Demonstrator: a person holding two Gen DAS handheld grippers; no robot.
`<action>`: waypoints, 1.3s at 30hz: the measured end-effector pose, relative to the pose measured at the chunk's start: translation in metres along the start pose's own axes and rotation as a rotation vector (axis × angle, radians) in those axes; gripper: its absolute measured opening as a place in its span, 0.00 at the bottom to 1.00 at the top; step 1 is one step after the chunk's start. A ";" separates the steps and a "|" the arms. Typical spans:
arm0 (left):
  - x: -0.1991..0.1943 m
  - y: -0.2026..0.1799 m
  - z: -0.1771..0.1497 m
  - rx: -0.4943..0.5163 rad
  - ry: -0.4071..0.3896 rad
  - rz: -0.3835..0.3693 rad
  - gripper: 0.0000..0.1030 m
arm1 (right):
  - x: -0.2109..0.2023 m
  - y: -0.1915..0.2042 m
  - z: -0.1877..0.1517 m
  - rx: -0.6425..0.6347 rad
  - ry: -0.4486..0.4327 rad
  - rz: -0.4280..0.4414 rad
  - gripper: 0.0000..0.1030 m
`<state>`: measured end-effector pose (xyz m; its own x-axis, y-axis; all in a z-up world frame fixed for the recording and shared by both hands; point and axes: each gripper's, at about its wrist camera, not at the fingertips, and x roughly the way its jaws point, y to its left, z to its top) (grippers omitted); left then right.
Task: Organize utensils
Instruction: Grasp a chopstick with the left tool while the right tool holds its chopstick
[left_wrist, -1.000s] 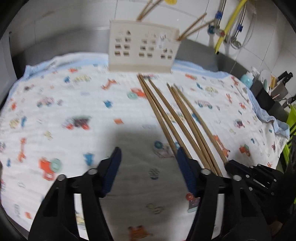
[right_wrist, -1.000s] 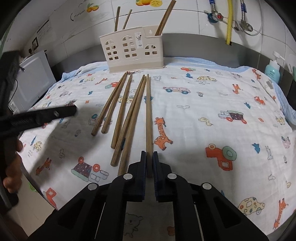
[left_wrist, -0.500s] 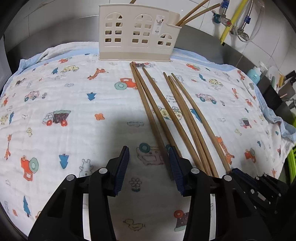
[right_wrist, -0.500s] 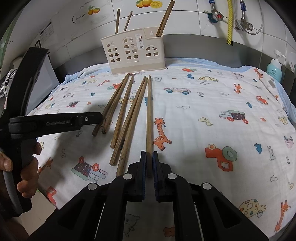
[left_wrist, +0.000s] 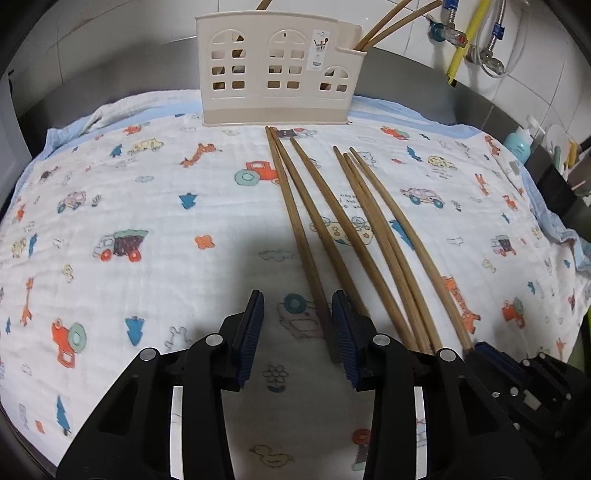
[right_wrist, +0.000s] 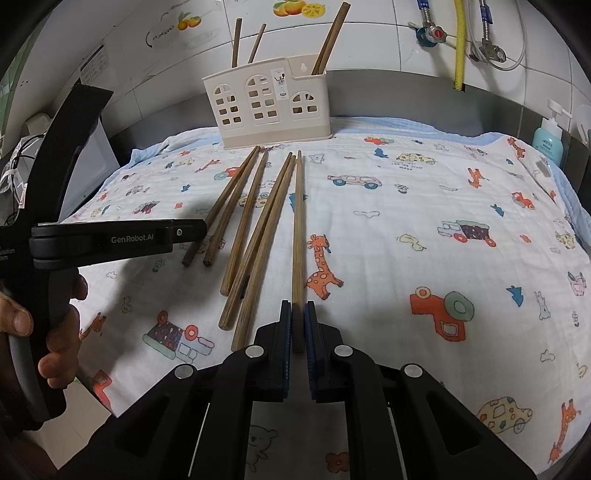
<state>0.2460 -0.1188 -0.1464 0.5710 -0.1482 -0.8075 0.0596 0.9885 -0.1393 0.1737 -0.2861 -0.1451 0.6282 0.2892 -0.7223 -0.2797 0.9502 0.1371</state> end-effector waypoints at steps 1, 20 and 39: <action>0.000 -0.001 0.000 -0.004 0.000 -0.006 0.37 | 0.000 0.000 0.000 0.002 0.000 0.001 0.07; 0.003 0.005 0.000 0.005 -0.019 0.004 0.11 | 0.003 -0.001 0.002 0.016 -0.009 0.004 0.07; -0.049 0.030 0.029 0.084 -0.135 -0.017 0.07 | -0.048 0.003 0.050 -0.031 -0.149 -0.023 0.07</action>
<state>0.2437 -0.0814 -0.0943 0.6742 -0.1648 -0.7199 0.1352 0.9859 -0.0990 0.1794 -0.2914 -0.0765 0.7353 0.2832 -0.6158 -0.2848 0.9535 0.0985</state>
